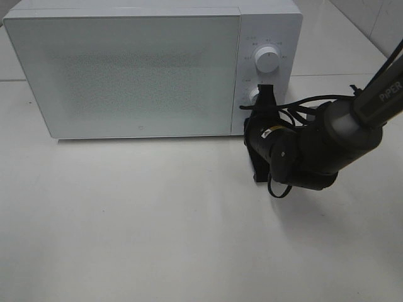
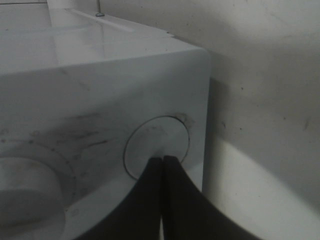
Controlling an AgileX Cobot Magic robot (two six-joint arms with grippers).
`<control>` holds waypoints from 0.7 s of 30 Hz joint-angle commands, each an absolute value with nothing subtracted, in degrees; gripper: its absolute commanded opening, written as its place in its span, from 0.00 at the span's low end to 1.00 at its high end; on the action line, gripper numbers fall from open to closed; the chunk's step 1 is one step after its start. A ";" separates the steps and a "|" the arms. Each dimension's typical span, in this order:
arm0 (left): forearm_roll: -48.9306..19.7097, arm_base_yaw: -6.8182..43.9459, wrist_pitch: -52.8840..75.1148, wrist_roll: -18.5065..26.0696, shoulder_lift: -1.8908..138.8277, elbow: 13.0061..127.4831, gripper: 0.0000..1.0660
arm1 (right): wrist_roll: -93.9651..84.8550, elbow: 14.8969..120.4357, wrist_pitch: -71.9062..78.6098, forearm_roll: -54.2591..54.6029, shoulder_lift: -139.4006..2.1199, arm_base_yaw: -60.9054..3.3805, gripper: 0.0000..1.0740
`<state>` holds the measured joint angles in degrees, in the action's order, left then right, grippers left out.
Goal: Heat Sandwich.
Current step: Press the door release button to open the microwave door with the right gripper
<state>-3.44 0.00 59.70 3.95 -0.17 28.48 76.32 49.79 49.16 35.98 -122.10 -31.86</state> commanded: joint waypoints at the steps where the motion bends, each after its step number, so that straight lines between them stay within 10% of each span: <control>1: -3.27 0.17 59.36 3.55 -1.32 28.36 0.91 | 75.40 50.82 55.35 36.27 -121.47 -31.23 0.00; 21: -3.27 0.17 59.36 3.55 -1.32 28.36 0.91 | 73.05 50.99 59.76 38.45 -121.30 -31.23 0.01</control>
